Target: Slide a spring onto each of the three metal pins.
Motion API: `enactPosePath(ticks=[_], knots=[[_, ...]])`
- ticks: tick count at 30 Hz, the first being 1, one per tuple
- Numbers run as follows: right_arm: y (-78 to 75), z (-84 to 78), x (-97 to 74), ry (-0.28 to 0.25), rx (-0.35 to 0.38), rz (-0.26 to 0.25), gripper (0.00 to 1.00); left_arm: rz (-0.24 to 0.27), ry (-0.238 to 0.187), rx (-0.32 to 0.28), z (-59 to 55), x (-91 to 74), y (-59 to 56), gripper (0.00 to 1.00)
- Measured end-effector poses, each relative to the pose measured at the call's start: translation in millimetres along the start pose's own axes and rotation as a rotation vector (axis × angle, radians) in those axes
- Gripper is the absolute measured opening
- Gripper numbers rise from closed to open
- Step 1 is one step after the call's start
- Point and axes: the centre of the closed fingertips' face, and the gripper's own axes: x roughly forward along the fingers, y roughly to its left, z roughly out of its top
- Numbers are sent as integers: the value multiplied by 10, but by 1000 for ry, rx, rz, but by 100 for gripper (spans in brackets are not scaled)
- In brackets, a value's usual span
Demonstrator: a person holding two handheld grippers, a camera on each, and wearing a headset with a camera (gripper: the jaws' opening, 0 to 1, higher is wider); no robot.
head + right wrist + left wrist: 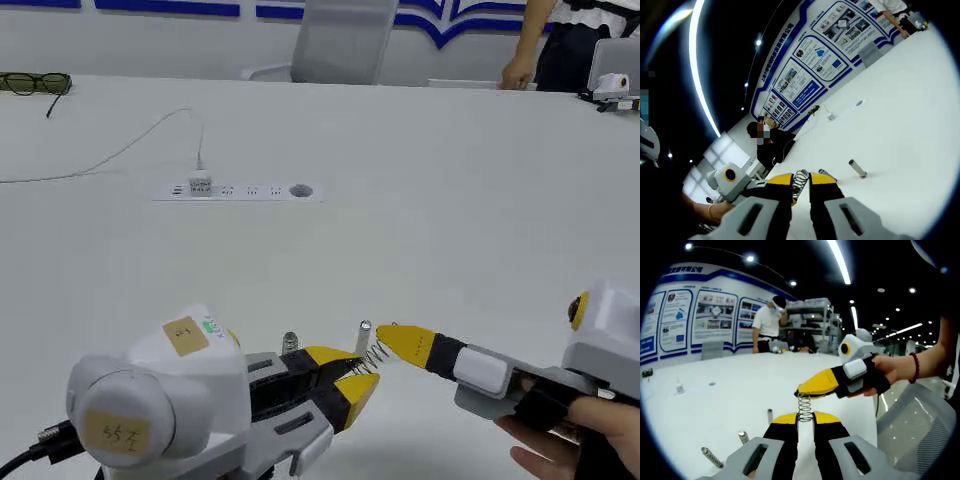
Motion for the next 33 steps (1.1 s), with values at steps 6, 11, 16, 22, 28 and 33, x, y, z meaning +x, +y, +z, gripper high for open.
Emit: enactPosePath(ticks=[6,11,16,22,28,33], knots=[[14,-5,54,16,-103,-12,13,18,19,-9,-46,-9,31,11],[-44,13,76,39,-179,-63,12,47,45,-13,-92,-36,74,15],[-43,92,83,35,-250,-85,12,79,93,2,-165,-115,119,27],[-89,162,101,49,-345,-114,12,132,139,7,-258,-254,207,36],[-150,255,151,42,-411,-148,12,186,169,15,-318,-366,277,41],[-215,322,193,46,-447,-183,12,234,177,23,-333,-442,349,46]])
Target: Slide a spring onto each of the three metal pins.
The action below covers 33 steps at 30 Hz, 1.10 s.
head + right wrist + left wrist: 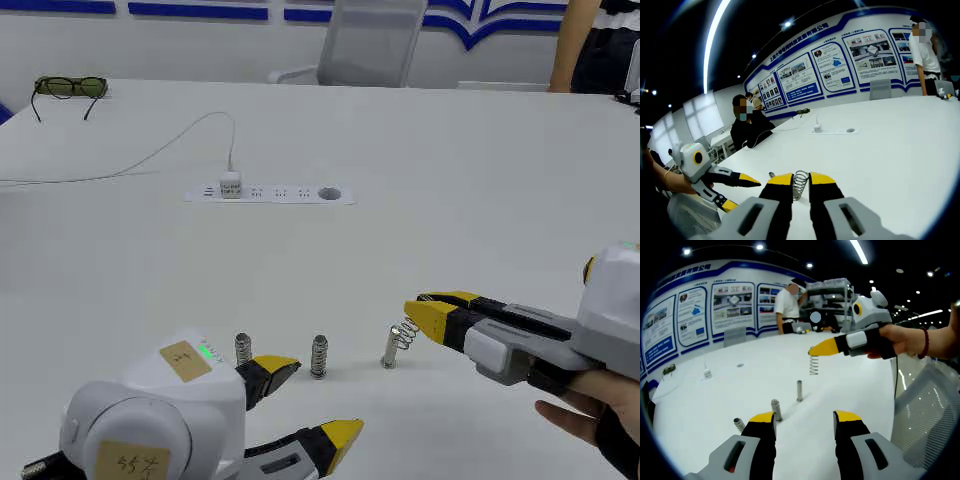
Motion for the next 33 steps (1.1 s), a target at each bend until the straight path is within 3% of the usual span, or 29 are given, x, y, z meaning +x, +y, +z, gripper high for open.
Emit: enactPosePath(ticks=[6,14,19,23,26,33], knots=[[-80,15,63,13,-67,-26,13,42,19,13,-51,-53,68,55],[-144,-16,128,28,-153,-45,13,88,36,4,-109,-122,174,59],[-182,-26,172,22,-187,-61,13,113,13,-44,-84,-158,254,65],[-265,-24,208,24,-206,-110,13,140,11,-71,-92,-198,338,68],[-301,-16,236,16,-189,-126,13,155,0,-84,-84,-235,389,70],[-368,-101,324,47,-220,-148,13,184,-8,-111,-106,-290,500,77]])
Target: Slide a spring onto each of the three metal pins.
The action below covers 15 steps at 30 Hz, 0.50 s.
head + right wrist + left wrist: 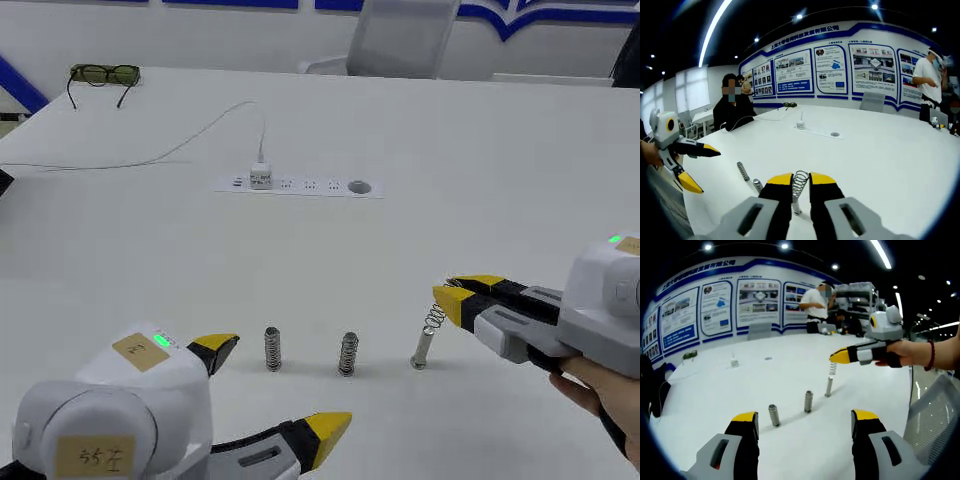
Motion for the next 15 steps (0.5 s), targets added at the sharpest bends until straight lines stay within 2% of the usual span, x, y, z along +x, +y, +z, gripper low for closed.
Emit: enactPosePath(ticks=[6,13,15], knots=[[-25,-53,43,19,-48,-17,13,14,-1,-19,-35,-11,63,83],[22,-69,72,26,-73,-8,13,19,4,-28,-60,3,83,91],[36,-79,76,32,-116,-11,13,18,5,-28,-66,11,84,94]])
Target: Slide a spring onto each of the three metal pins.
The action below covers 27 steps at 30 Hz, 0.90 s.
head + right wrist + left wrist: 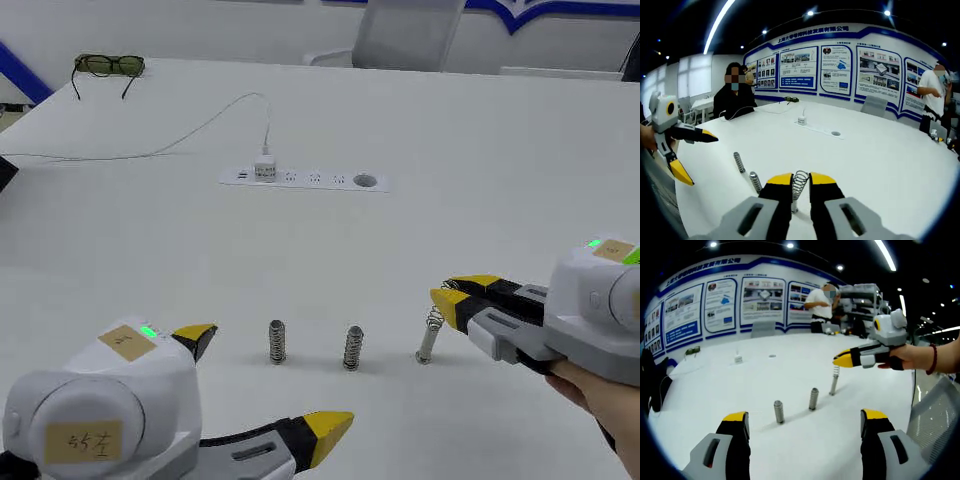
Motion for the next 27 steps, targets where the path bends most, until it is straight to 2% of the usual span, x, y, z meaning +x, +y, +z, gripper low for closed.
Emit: enactPosePath(ticks=[9,18,27], knots=[[80,-93,16,41,-119,-9,13,12,0,-12,-21,0,39,95],[97,-197,63,64,-116,-18,13,17,0,-25,-42,-1,59,94],[139,-323,86,92,-120,-24,13,19,7,-10,-53,5,61,92]])
